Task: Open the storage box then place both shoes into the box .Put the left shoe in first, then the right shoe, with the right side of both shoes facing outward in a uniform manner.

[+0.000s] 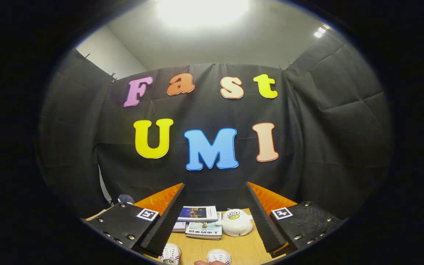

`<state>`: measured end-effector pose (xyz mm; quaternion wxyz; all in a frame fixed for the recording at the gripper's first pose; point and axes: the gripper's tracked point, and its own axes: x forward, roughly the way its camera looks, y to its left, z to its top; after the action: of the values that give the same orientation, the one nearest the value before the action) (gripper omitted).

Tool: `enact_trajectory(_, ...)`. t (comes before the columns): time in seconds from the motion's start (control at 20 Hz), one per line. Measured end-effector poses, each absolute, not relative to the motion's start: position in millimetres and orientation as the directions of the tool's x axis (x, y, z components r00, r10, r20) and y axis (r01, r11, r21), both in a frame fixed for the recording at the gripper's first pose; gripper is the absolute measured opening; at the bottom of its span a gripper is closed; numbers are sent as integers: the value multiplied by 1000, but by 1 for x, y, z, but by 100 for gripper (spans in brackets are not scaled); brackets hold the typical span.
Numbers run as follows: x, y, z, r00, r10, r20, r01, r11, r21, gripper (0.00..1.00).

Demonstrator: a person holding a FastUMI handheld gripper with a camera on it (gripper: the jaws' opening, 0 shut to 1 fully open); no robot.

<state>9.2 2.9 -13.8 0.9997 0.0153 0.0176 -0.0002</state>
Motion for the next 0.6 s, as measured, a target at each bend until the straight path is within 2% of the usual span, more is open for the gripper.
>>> enact_trajectory(0.3, 16, 5, -17, 999, 9, -37, -8, 1000, 26, 96)
enact_trajectory(0.6, 29, 21, -43, 993, 47, -106, -38, 996, 85, 96)
